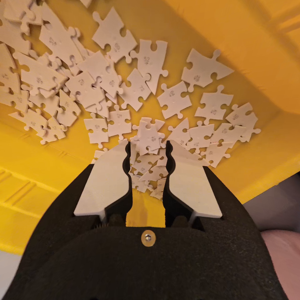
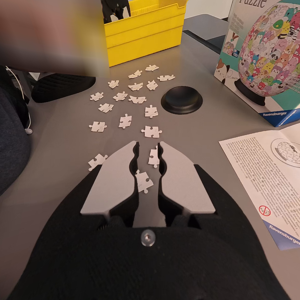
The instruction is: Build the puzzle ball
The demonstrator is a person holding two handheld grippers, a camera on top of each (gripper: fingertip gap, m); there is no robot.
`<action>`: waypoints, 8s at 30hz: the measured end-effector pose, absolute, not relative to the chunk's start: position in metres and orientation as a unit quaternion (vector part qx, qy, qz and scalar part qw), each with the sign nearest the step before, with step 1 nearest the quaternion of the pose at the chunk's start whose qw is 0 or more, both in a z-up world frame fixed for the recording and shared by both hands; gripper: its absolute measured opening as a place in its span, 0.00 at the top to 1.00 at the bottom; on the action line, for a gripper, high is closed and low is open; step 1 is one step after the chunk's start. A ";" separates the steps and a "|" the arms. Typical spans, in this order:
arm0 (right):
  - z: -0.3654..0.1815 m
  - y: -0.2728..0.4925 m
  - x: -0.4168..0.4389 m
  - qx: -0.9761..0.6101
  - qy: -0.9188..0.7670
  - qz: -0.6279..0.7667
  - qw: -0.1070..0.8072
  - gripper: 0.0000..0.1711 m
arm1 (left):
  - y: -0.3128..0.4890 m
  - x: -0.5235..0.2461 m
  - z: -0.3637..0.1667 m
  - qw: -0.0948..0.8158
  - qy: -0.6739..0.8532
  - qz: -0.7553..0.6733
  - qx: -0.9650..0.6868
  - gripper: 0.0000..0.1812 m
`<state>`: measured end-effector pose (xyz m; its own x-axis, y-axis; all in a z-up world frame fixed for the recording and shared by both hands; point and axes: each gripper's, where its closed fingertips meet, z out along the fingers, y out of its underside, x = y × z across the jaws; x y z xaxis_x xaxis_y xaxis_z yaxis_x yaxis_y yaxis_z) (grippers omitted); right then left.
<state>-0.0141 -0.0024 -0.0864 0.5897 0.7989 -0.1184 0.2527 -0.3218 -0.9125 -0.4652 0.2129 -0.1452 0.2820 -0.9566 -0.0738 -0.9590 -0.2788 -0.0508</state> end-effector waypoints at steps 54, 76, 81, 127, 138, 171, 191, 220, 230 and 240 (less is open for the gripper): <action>-0.087 -0.006 -0.017 -0.759 -0.354 0.294 0.460 0.87 | 0.188 -0.442 -0.108 0.092 0.636 -0.053 -0.764 0.88; -0.070 -0.014 -0.027 -0.731 -0.363 0.316 0.483 0.87 | 0.096 -0.314 -0.074 0.096 0.582 -0.143 -0.795 0.88; -0.072 -0.015 -0.027 -0.732 -0.366 0.317 0.479 0.86 | 0.080 -0.307 -0.087 0.064 0.590 -0.135 -0.793 0.88; -0.065 -0.020 -0.027 -0.727 -0.372 0.309 0.487 0.86 | 0.207 -0.391 0.083 0.536 0.450 -0.304 -0.646 0.74; -0.071 -0.017 -0.024 -0.737 -0.365 0.308 0.478 0.86 | 0.212 -0.442 -0.083 0.176 0.554 -0.016 -0.814 0.77; -0.078 -0.017 -0.024 -0.744 -0.369 0.307 0.465 0.86 | 0.213 -0.464 -0.113 0.104 0.553 -0.015 -0.827 0.79; -0.080 -0.016 -0.024 -0.746 -0.367 0.308 0.462 0.86 | 0.191 -0.435 -0.141 0.030 0.584 -0.031 -0.811 0.79; -0.079 -0.007 -0.015 -0.749 -0.353 0.289 0.481 0.86 | 0.210 -0.492 -0.123 0.009 0.419 0.029 -0.907 0.86; -0.062 0.004 -0.002 -0.734 -0.328 0.252 0.538 0.86 | 0.216 -0.488 -0.109 0.050 0.432 0.019 -0.900 0.86; -0.053 0.008 0.008 -0.725 -0.311 0.232 0.569 0.86 | 0.223 -0.498 -0.113 0.047 0.407 0.023 -0.912 0.86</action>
<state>0.0081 0.0084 -0.0525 0.6992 0.7147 0.0169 0.1858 -0.1588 -0.9697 -0.4975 0.2233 -0.1129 0.6683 -0.7396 -0.0800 -0.7439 -0.6648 -0.0679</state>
